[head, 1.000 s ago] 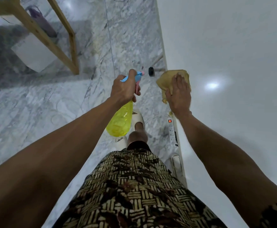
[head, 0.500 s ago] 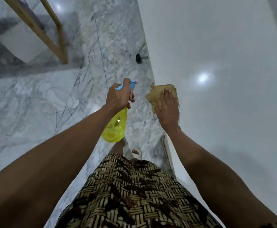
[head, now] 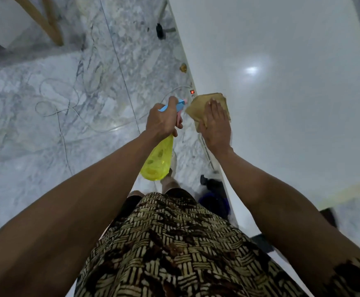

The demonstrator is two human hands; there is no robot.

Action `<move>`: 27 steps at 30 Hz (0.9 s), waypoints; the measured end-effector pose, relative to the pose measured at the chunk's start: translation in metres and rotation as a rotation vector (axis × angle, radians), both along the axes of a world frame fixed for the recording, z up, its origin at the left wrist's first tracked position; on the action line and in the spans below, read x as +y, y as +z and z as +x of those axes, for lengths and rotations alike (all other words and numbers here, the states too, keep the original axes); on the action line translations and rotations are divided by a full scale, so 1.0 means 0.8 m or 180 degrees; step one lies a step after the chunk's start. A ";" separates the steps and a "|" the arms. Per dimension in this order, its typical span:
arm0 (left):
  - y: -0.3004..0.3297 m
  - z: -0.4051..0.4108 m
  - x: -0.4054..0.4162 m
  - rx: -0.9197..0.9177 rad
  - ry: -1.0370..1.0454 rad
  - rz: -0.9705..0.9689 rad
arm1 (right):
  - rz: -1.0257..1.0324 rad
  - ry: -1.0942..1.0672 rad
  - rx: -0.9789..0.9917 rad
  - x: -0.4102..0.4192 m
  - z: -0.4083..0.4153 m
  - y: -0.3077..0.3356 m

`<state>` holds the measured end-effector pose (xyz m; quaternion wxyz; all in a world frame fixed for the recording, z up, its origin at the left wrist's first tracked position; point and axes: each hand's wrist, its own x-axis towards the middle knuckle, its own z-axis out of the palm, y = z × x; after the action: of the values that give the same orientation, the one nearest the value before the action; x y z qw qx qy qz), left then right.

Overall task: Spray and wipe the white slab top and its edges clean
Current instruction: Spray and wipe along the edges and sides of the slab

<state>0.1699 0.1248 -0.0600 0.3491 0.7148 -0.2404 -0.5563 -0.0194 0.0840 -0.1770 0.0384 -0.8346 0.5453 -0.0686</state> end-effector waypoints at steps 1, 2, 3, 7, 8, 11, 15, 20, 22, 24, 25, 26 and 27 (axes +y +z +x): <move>-0.005 -0.009 0.019 0.0005 -0.0054 0.0030 | -0.0014 -0.0017 -0.0003 0.016 -0.010 0.000; -0.011 -0.019 0.039 0.0006 -0.0106 0.0044 | -0.0022 -0.0047 -0.0006 0.031 -0.019 0.000; -0.015 -0.027 0.056 0.0004 -0.0165 0.0041 | 0.0008 -0.0055 -0.0004 0.042 -0.025 0.003; -0.032 -0.058 0.138 0.0011 -0.0259 0.0009 | 0.0046 -0.0103 0.0020 0.100 -0.061 0.006; -0.038 -0.064 0.158 0.0003 -0.0248 0.0020 | 0.0034 -0.0099 0.0026 0.117 -0.069 0.006; -0.052 -0.086 0.208 0.0086 -0.0156 0.0063 | -0.0032 -0.0131 0.0088 0.165 -0.096 0.003; -0.068 -0.118 0.259 0.0221 -0.0180 0.0100 | -0.0118 -0.0135 0.0134 0.230 -0.131 0.010; -0.079 -0.155 0.307 0.0226 -0.0224 0.0204 | -0.0149 -0.0184 0.0164 0.290 -0.165 0.018; -0.077 -0.171 0.325 0.0214 -0.0265 0.0180 | -0.0176 -0.0162 0.0138 0.310 -0.181 0.017; -0.078 -0.185 0.344 0.0207 -0.0307 0.0175 | -0.0089 -0.0173 0.0054 0.335 -0.196 0.016; -0.079 -0.192 0.353 0.0186 -0.0320 0.0184 | -0.0055 -0.0179 0.0022 0.348 -0.205 0.015; -0.081 -0.199 0.362 0.0151 -0.0311 0.0190 | -0.0051 -0.0168 -0.0007 0.359 -0.215 0.013; -0.082 -0.206 0.371 0.0117 -0.0281 0.0192 | -0.0074 -0.0140 -0.0027 0.369 -0.224 0.011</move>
<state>0.0050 0.4217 -0.1254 0.3069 0.7033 -0.2483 -0.5912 -0.1988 0.3794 -0.1680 0.0295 -0.8224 0.5626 -0.0792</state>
